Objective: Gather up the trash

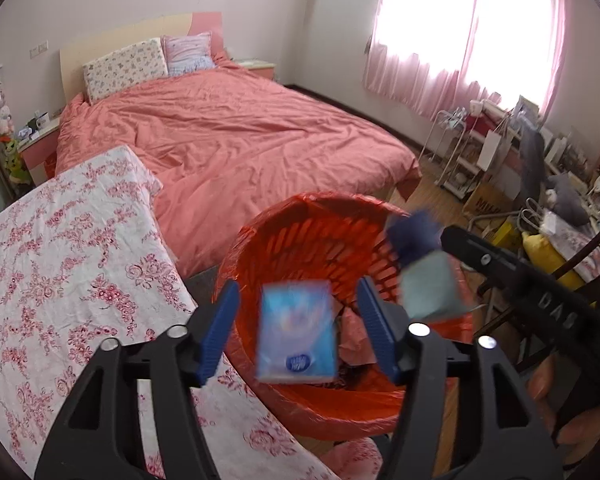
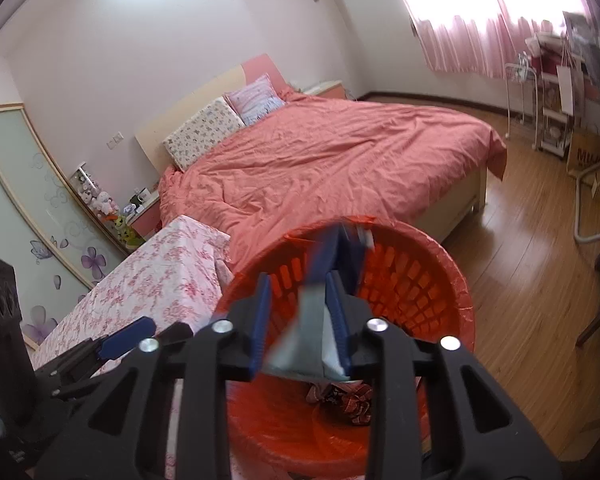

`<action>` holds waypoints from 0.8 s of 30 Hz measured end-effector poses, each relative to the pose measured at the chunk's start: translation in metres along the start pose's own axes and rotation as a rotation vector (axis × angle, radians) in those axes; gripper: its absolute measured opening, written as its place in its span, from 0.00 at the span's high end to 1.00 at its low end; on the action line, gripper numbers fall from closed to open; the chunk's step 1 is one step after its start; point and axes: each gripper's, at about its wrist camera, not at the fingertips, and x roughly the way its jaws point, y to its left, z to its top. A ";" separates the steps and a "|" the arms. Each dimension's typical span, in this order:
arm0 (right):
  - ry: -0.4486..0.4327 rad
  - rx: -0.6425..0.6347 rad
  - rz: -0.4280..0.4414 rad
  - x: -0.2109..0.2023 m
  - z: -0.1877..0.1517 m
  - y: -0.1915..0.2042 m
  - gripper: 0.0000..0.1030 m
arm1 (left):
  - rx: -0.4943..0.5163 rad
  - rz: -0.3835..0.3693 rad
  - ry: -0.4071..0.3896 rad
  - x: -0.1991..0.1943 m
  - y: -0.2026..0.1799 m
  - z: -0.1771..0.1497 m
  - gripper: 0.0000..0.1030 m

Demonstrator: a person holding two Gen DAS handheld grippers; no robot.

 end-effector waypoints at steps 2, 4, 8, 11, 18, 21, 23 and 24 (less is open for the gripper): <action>0.007 0.000 -0.017 0.005 -0.001 -0.003 0.60 | -0.012 0.007 0.012 0.003 0.002 -0.002 0.38; 0.001 -0.017 -0.041 0.005 -0.004 -0.003 0.51 | -0.027 0.024 0.015 0.000 0.006 -0.006 0.38; -0.049 -0.054 -0.071 -0.015 -0.014 0.009 0.29 | -0.036 0.083 -0.025 -0.024 0.017 -0.015 0.29; -0.101 -0.099 -0.109 -0.037 -0.021 0.025 0.16 | -0.053 0.142 -0.083 -0.054 0.030 -0.027 0.20; -0.220 -0.176 -0.229 -0.096 -0.049 0.067 0.04 | -0.114 0.286 -0.184 -0.130 0.061 -0.068 0.05; -0.264 -0.236 -0.313 -0.119 -0.070 0.088 0.04 | -0.153 0.357 -0.212 -0.156 0.075 -0.089 0.04; -0.279 -0.268 -0.365 -0.133 -0.085 0.102 0.04 | -0.185 0.408 -0.226 -0.173 0.081 -0.105 0.04; -0.283 -0.277 -0.373 -0.138 -0.092 0.107 0.04 | -0.197 0.426 -0.230 -0.178 0.082 -0.111 0.04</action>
